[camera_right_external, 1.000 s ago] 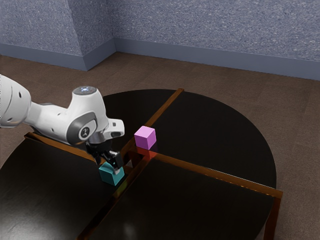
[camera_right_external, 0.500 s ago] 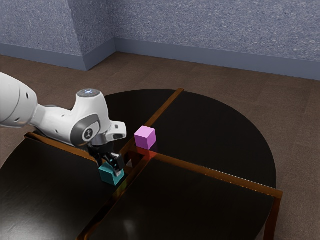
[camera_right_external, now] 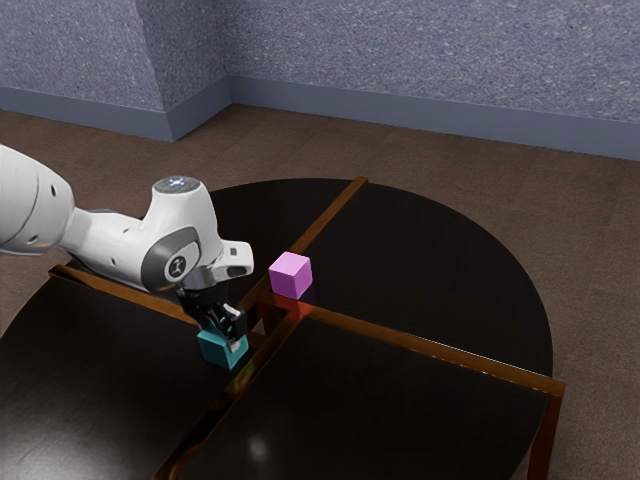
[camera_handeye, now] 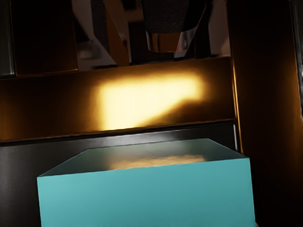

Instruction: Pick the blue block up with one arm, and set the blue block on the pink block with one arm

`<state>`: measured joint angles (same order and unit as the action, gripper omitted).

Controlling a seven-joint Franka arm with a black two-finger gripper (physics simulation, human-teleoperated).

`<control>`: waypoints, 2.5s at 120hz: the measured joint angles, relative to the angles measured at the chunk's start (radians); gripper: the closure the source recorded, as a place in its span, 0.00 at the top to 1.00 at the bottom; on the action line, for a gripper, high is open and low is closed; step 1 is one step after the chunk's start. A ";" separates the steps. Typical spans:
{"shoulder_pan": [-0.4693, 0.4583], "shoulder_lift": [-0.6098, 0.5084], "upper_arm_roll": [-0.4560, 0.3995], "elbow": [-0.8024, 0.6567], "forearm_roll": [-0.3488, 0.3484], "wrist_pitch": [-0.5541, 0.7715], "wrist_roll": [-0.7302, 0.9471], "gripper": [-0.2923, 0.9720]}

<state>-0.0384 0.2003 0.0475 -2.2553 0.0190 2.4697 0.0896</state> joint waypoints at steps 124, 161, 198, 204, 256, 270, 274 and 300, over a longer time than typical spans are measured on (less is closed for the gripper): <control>0.000 0.216 -0.006 0.653 -0.002 -0.335 -0.021 0.50; 0.000 0.326 -0.009 0.798 -0.020 -0.440 -0.015 0.50; 0.002 0.394 -0.009 0.903 -0.033 -0.509 -0.003 0.50; 0.002 0.397 -0.009 0.905 -0.037 -0.514 -0.001 0.50; 0.024 0.508 -0.020 1.073 -0.044 -0.582 0.017 0.50; 0.036 0.523 -0.028 1.092 -0.044 -0.593 0.022 0.50; 0.037 0.528 -0.032 1.100 -0.044 -0.595 0.023 0.50; 0.045 0.555 -0.051 1.141 -0.043 -0.603 0.029 0.50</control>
<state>0.0063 0.7554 -0.0039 -1.1139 -0.0241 1.8663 0.1186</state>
